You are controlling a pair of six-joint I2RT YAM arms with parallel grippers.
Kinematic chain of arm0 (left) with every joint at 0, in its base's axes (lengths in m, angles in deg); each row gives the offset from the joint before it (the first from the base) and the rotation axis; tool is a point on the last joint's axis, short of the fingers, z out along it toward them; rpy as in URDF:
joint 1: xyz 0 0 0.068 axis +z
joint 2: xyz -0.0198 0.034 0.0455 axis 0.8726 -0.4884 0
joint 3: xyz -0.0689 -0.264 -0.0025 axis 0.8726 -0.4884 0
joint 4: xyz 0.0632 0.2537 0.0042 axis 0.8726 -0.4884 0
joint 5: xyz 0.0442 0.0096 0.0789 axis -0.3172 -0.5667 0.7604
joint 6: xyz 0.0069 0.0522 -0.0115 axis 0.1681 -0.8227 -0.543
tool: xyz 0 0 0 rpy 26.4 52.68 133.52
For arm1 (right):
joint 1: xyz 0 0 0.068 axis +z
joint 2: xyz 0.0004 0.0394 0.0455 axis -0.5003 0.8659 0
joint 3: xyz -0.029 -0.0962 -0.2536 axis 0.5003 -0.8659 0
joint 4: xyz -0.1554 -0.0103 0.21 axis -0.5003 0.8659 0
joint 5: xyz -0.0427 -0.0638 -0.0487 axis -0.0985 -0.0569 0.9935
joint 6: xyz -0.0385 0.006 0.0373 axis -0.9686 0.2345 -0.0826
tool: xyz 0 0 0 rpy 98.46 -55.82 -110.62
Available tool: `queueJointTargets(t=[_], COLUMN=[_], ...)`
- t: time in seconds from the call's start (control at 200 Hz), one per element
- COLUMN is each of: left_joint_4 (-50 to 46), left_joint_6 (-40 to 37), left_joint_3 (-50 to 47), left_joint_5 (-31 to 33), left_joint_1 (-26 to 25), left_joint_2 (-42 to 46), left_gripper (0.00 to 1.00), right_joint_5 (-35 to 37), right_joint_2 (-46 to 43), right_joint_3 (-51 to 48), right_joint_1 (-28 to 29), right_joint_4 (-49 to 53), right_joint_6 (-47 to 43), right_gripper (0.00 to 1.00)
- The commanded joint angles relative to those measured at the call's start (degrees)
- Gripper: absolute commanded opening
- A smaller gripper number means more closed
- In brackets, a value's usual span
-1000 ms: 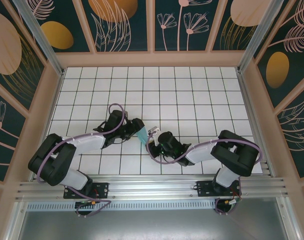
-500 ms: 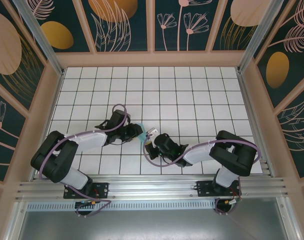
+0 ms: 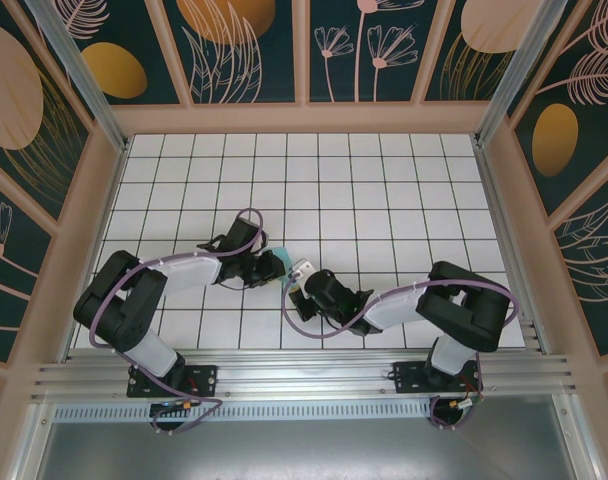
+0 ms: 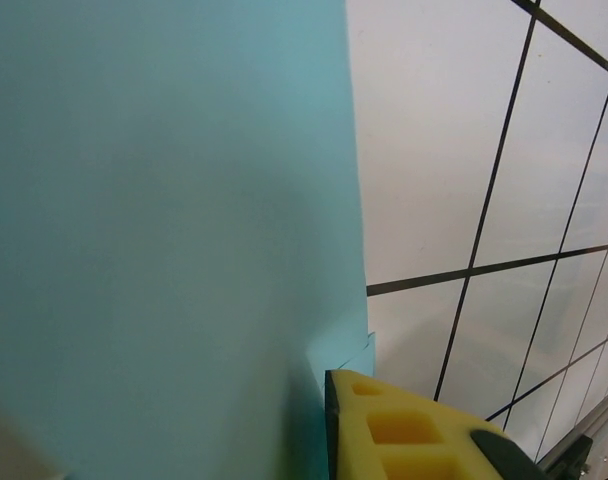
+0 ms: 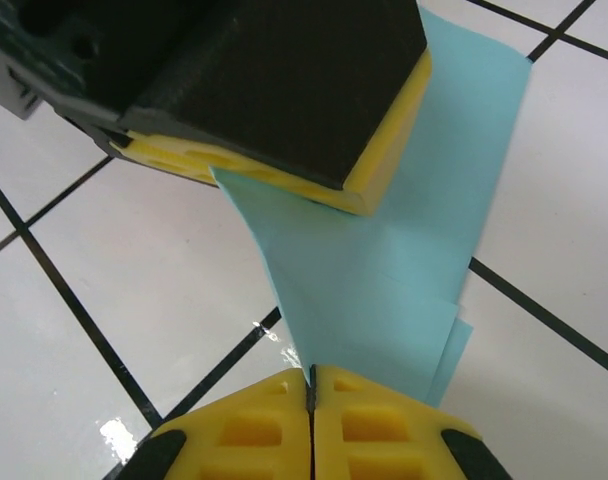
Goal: Fold a paper plane with a square sheet of paper (pick it up from the middle)
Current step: Fold the wing for the fifth time at the center of the table.
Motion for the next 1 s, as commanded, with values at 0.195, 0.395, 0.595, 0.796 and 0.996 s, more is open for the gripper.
queueJointTargets(t=[0.195, 0.395, 0.595, 0.796, 0.996], left_joint_4=[-7.4, -7.3, -7.3, -7.4, -7.4], left_joint_6=[-4.3, -4.3, -4.2, -4.3, -4.6], left_joint_3=[4.0, 4.0, 4.5, 4.7, 4.8], left_joint_5=[1.8, 1.4, 0.8, 0.8, 1.1], left_joint_1=[0.2, 0.2, 0.2, 0.2, 0.2], left_joint_2=[-0.7, -0.8, -1.0, -1.4, -1.7], left_gripper=[0.16, 0.12, 0.13, 0.13, 0.13], right_joint_5=[5.0, 8.5, 14.1, 13.9, 14.6], right_joint_2=[-1.3, -1.1, 0.9, 2.7, 2.4], right_joint_3=[1.7, 3.5, 4.7, 5.0, 4.0], right_joint_1=[1.9, 3.1, 4.2, 4.3, 4.4], right_joint_4=[6.3, 9.2, 7.6, 7.6, 7.7], right_joint_6=[-6.8, -11.3, -14.9, -17.7, -18.9], right_gripper=[0.22, 0.29, 0.3, 0.25, 0.18])
